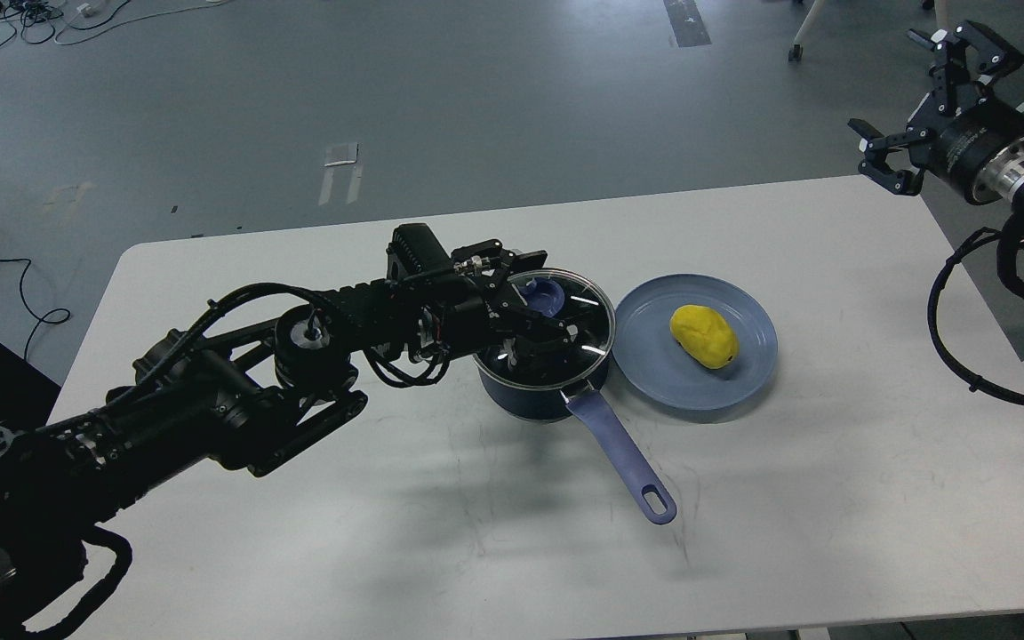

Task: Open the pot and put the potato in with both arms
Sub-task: 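Grasp the blue knob of the glass lid with the left gripper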

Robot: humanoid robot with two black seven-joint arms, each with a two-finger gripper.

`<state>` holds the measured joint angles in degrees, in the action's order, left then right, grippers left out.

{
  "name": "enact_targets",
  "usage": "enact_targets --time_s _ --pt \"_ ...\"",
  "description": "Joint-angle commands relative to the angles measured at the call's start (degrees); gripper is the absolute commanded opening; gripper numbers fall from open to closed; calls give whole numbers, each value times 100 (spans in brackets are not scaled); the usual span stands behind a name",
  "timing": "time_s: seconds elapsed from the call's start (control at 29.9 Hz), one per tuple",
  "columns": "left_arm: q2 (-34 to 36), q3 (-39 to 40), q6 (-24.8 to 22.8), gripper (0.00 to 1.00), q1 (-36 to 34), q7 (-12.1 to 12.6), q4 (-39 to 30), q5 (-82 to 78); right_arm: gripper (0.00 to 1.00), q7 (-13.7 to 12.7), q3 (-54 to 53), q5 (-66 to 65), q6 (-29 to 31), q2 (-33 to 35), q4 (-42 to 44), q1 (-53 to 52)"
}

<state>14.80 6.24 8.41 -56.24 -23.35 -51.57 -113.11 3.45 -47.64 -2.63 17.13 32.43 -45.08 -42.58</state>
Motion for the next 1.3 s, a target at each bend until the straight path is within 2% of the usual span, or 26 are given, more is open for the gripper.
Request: enact_targets --time_s 0.0,0.43,0.63,0.73,0.94,1.1,1.2,1.24,1.27 --pt "32 0 -6 98 87 -3 60 262 100 7 9 0 0 0 -1 4" --pt "41 -9 20 97 157 6 60 246 100 15 27 0 0 0 34 4" --pt "23 -35 29 92 184 15 68 228 100 15 18 0 0 0 34 57" --pt "14 -298 38 88 140 15 68 246 100 15 9 0 0 0 43 75" --pt "14 -343 38 87 157 190 182 263 100 24 9 0 -17 0 43 83" --pt "41 -334 143 70 149 190 183 263 100 24 9 0 -26 0 52 83" --pt "49 -334 214 55 149 217 183 263 100 24 9 0 -26 0 52 83" --pt "67 -334 222 43 149 234 183 263 100 24 9 0 -26 0 60 83" --pt "67 -334 222 43 149 234 183 263 100 24 9 0 -26 0 60 83"
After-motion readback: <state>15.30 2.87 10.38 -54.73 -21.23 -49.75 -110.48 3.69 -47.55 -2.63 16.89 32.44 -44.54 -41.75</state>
